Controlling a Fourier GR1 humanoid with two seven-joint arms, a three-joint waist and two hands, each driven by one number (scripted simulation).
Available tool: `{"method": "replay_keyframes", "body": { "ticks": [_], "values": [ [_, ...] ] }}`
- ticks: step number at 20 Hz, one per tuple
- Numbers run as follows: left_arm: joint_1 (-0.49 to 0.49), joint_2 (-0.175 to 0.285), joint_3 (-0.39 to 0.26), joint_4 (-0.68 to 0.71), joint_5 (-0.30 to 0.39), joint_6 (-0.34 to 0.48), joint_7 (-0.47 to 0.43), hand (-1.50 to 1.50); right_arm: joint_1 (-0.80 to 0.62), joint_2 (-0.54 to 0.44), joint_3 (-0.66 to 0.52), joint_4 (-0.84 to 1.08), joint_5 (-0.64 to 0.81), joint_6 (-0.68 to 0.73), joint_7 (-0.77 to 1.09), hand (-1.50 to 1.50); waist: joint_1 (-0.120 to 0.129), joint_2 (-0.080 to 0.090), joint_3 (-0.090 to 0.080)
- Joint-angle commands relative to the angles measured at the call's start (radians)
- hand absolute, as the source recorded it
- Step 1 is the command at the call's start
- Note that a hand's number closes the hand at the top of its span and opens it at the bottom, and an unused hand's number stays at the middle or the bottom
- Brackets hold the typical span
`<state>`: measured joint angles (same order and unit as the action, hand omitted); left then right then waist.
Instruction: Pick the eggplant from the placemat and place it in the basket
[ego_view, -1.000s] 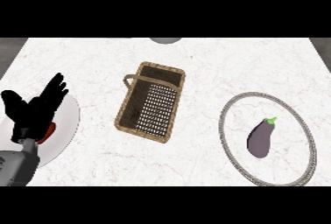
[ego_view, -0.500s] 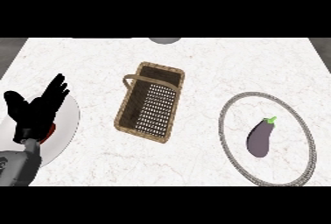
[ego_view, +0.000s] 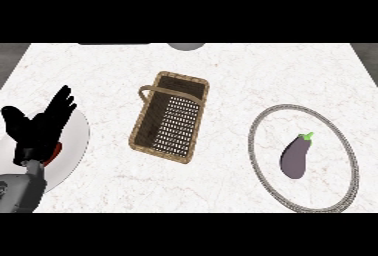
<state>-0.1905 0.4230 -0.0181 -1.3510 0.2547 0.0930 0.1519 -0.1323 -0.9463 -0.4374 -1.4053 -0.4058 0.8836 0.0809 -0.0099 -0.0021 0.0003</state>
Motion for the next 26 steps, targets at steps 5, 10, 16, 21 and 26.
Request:
{"method": "replay_keyframes", "body": {
  "ticks": [5,10,16,21,26],
  "values": [
    [0.044,-0.037,-0.012,-0.101,-0.054,0.034,0.049,0.00,0.076,0.250,0.042,-0.187,0.161,-0.159,-0.036,-1.50,0.013,0.000,0.000],
    [-0.010,-0.044,0.034,-0.003,-0.050,-0.029,0.005,0.00,0.050,0.362,0.093,-0.088,0.336,-0.214,-0.185,-1.50,0.012,0.003,0.000],
    [0.029,-0.049,0.032,-0.088,-0.072,-0.037,0.066,0.00,0.016,0.497,0.157,-0.082,0.358,-0.307,-0.135,-1.50,0.015,0.001,0.000],
    [0.000,-0.045,0.082,-0.071,-0.066,-0.066,0.077,0.00,0.047,0.520,0.234,-0.127,0.478,-0.314,-0.124,-1.50,0.011,0.001,0.000],
    [0.062,-0.090,0.067,-0.113,-0.099,-0.061,0.063,0.00,-0.031,0.516,0.277,0.064,0.606,-0.332,-0.237,-1.50,0.016,0.002,0.000]
  ]
}}
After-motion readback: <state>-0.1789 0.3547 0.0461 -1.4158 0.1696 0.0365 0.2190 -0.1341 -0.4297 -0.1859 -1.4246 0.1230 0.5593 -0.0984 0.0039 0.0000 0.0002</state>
